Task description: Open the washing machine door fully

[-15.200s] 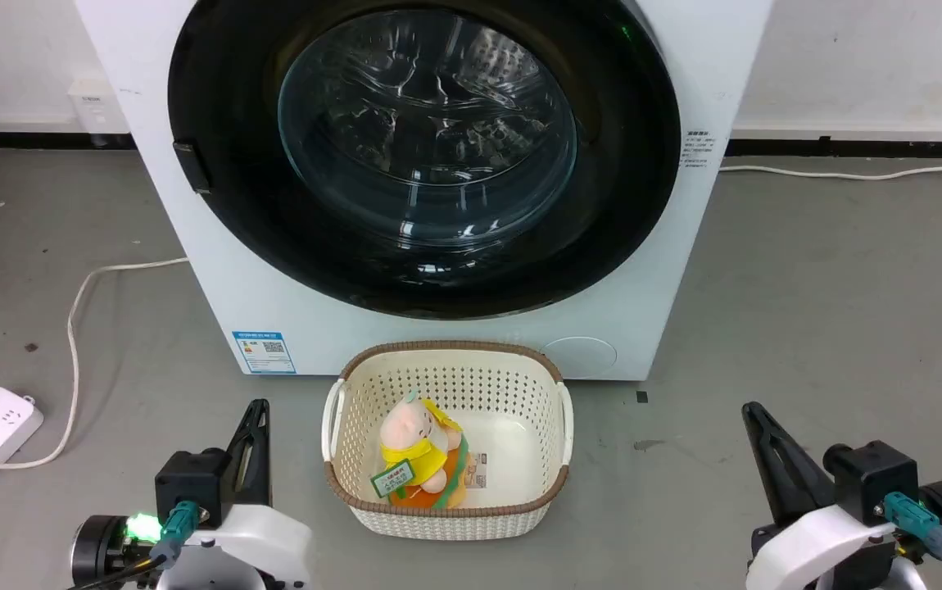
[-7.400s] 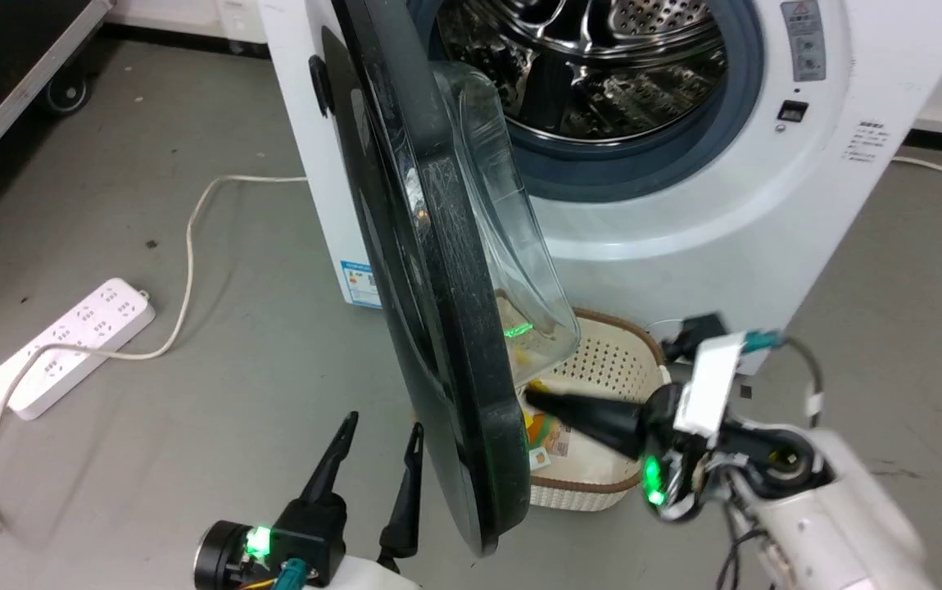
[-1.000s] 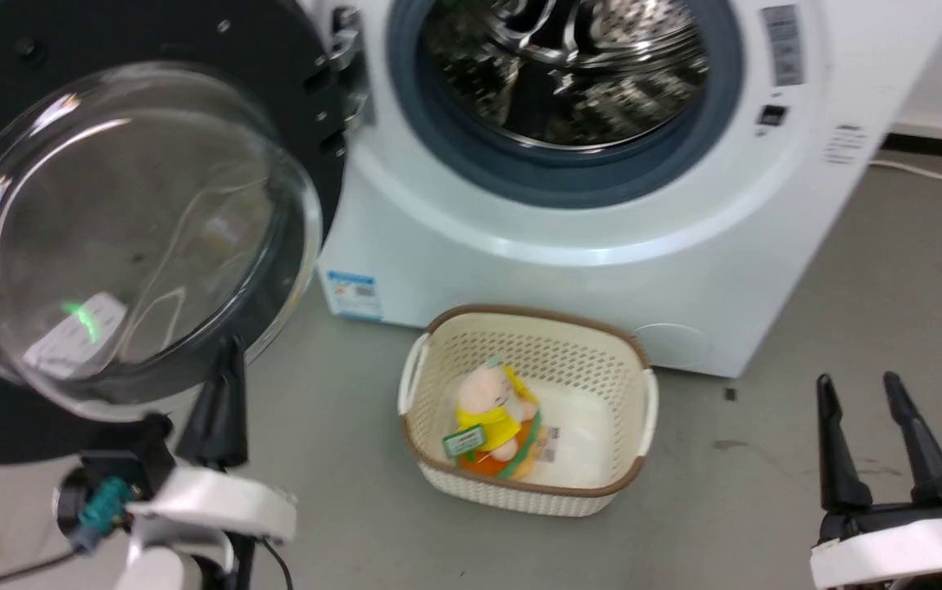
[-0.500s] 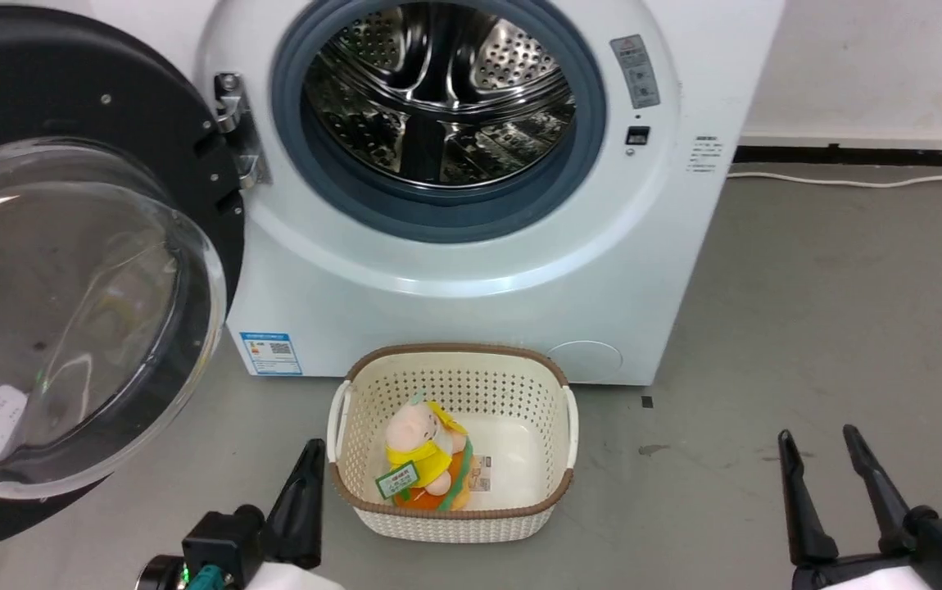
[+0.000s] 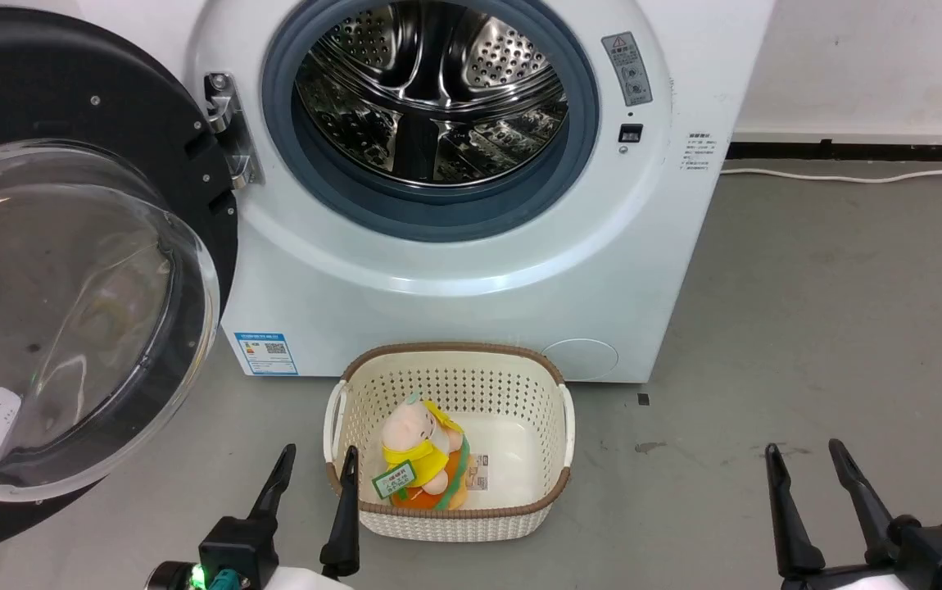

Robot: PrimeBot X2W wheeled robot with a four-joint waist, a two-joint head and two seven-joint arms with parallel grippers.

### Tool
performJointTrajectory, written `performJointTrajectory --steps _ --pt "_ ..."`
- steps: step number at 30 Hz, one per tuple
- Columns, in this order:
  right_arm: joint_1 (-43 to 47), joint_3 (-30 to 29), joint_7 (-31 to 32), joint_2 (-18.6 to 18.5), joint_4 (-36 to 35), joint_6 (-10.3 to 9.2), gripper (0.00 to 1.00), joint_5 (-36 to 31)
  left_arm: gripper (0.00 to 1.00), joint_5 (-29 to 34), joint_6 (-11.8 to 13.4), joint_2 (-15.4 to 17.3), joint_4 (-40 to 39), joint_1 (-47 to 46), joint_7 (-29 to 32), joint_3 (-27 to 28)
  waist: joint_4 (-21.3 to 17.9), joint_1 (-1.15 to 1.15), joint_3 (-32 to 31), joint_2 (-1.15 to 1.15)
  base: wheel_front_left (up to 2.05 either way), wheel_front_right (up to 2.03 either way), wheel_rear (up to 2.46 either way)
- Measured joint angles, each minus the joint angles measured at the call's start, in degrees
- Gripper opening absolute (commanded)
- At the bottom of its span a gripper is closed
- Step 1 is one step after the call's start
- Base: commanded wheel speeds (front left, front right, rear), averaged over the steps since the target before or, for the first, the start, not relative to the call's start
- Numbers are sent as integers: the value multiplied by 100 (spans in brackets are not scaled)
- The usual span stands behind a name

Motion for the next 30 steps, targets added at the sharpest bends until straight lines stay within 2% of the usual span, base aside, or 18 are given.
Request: performJointTrajectory --steps 18,30 --pt "0 43 0 3 159 1 100 -344 100 151 -3 -85 24 0 0 25 120 0 -17 0 0 0 0" --pt "-1 -19 0 20 157 1 100 -339 100 158 -36 -119 44 0 0 69 157 0 -9 0 0 0 0"
